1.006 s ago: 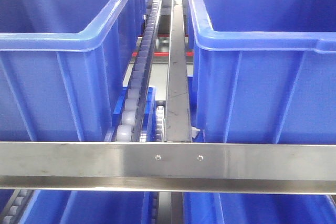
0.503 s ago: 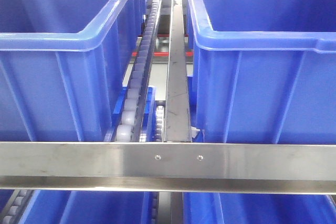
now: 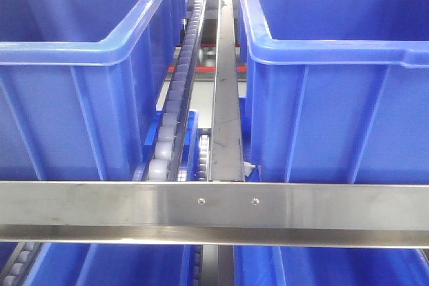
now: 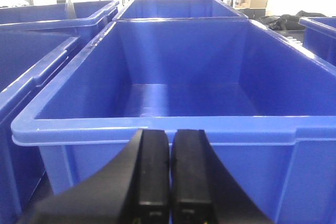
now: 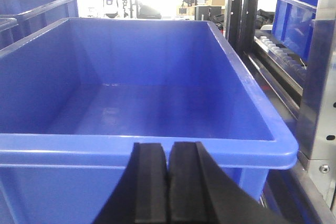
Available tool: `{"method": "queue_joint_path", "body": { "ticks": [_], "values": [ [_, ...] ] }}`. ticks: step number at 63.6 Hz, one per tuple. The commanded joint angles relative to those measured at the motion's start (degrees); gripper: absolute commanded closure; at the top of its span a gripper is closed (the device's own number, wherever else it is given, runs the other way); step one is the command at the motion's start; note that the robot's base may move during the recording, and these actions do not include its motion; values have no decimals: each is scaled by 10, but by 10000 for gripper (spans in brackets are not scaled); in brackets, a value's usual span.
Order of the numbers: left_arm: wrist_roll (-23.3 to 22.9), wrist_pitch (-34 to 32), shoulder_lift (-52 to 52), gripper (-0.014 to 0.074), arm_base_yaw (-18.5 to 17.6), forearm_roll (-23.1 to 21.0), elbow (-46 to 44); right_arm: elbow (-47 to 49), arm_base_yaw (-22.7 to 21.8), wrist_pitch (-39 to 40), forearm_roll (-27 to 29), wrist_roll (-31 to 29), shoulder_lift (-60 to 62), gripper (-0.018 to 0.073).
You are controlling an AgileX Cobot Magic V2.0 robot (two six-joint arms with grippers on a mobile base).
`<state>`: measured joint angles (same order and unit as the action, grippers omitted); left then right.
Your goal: Pick and sort blue part to right shelf
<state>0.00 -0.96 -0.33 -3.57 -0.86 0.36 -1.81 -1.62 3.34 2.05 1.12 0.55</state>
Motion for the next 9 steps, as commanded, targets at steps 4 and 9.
{"method": "queue_joint_path", "body": {
  "ticks": [4,9],
  "values": [
    [-4,-52,-13,472,-3,-6,14,13,-3,54,-1,-2,13,529],
    [-4,-52,-13,472,-3,-6,14,13,-3,54,-1,-2,13,529]
  ]
}}
